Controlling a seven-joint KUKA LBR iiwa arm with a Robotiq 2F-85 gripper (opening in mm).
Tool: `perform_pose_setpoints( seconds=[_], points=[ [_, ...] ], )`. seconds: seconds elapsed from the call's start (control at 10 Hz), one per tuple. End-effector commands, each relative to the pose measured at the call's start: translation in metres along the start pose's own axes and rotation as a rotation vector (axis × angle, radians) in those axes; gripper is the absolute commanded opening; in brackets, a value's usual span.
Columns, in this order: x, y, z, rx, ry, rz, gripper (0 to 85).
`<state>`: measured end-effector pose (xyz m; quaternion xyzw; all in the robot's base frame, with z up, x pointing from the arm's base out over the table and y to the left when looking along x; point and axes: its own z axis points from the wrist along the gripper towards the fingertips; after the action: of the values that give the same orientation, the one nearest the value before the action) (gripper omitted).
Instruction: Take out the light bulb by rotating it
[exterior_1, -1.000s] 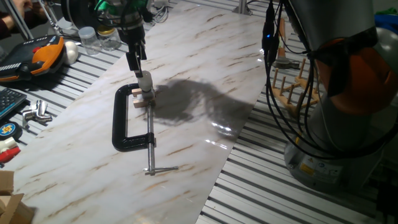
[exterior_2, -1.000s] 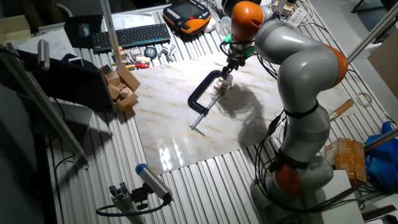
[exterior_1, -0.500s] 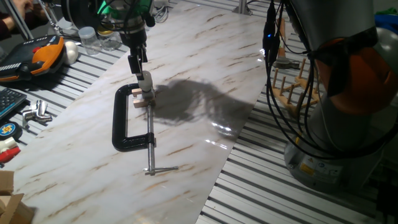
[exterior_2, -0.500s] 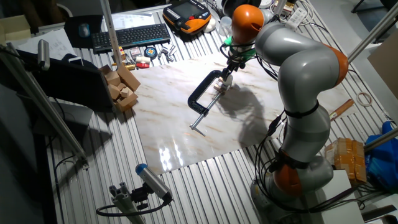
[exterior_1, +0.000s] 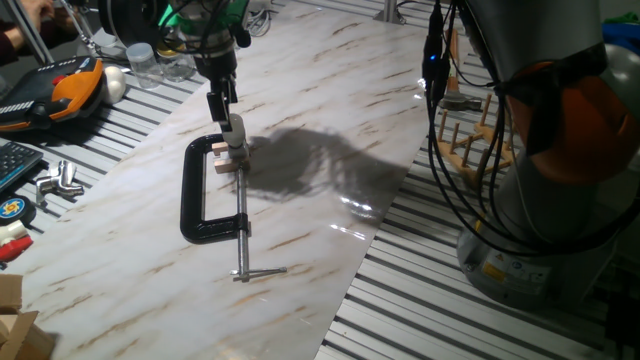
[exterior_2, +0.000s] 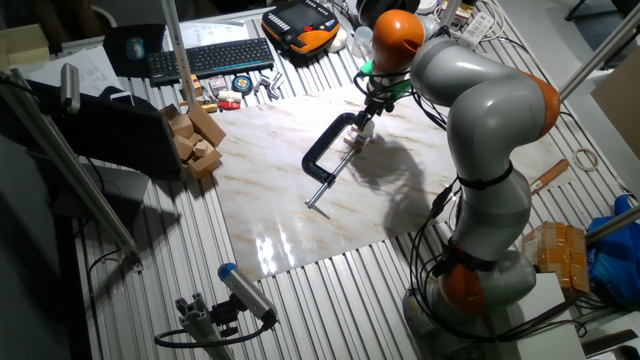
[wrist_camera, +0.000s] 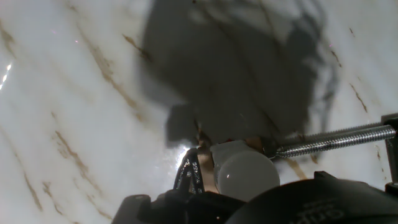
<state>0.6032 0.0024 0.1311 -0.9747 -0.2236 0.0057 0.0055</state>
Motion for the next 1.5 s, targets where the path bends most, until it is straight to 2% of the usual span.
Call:
perform_pose_setpoints(
  seconds=[0.0, 0.7, 0.8, 1.4],
  points=[
    [0.000, 0.000, 0.001, -0.001, 0.000, -0.001, 85.0],
    [0.000, 0.000, 0.012, -0.002, 0.010, -0.016, 85.0],
    [0.000, 0.000, 0.013, -0.005, 0.012, -0.018, 68.0],
    [-0.001, 0.000, 0.016, -0.007, 0.014, -0.036, 68.0]
  ],
)
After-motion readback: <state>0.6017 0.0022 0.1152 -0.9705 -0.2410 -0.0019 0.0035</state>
